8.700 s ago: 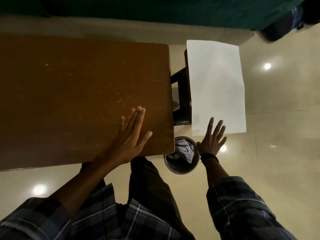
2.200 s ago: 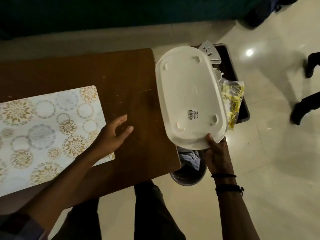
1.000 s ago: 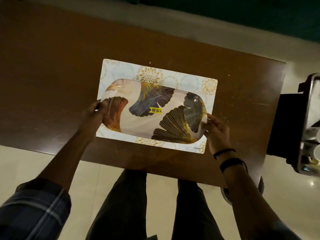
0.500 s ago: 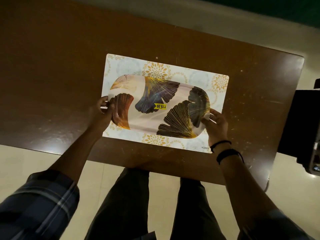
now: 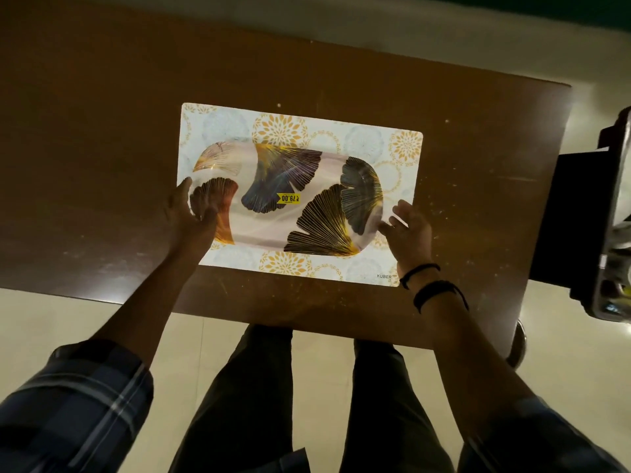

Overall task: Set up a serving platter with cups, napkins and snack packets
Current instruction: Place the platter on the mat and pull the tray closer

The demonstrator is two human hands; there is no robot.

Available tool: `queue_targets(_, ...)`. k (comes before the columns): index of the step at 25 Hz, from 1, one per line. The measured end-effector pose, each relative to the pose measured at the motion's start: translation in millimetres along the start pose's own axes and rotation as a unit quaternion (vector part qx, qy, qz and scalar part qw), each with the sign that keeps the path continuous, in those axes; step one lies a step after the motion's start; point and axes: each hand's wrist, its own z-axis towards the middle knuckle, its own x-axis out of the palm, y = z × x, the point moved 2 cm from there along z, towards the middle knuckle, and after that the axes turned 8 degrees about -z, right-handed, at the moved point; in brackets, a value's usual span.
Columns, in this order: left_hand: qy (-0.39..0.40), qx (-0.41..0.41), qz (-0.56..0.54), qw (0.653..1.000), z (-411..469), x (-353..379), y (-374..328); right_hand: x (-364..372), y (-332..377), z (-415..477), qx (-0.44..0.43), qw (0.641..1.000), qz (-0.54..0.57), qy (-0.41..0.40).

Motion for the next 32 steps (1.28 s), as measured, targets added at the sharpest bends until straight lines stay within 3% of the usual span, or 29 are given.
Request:
queue_targets(4, 0.008, 0.084, 0.067, 0.994, -26.6, 40.2, -48.0, -25.6, -6.1, -5.9, -0.003, 1.0, 0.026, 0.012)
queue_targets(7, 0.08, 0.137, -0.001, 0.987, -60.3, 83.2, -87.3, -53.2, -15.7, -11.7, -0.012, 0.998, 0.051, 0.016)
queue_targets(11, 0.156, 0.156, -0.017, 0.975, -108.8, 151.6, -135.9, -113.5, -42.8, -14.8, 0.025, 0.987, 0.141, -0.075)
queue_targets(16, 0.262, 0.182, -0.032, 0.947, -166.7, 234.4, -184.8, -212.1, -103.4, -12.6, 0.116, 0.931, 0.241, -0.246)
queue_targets(21, 0.355, 0.156, -0.051, 0.92, -213.4, 307.0, -213.0, -315.6, -163.3, -3.7, 0.213, 0.825, 0.402, -0.336)
queue_targets(23, 0.376, 0.151, -0.043, 0.913, -223.2, 325.9, -220.0, -342.7, -178.3, 1.2, 0.21, 0.804, 0.463, -0.309)
queue_targets(28, 0.408, 0.117, -0.019, 0.905, -236.8, 354.6, -233.5, -375.5, -194.5, 22.9, 0.225, 0.856, 0.433, -0.17)
queue_targets(32, 0.4, 0.11, -0.008, 0.91, -240.1, 359.5, -241.4, -380.3, -203.8, 33.9, 0.219, 0.851, 0.447, -0.166)
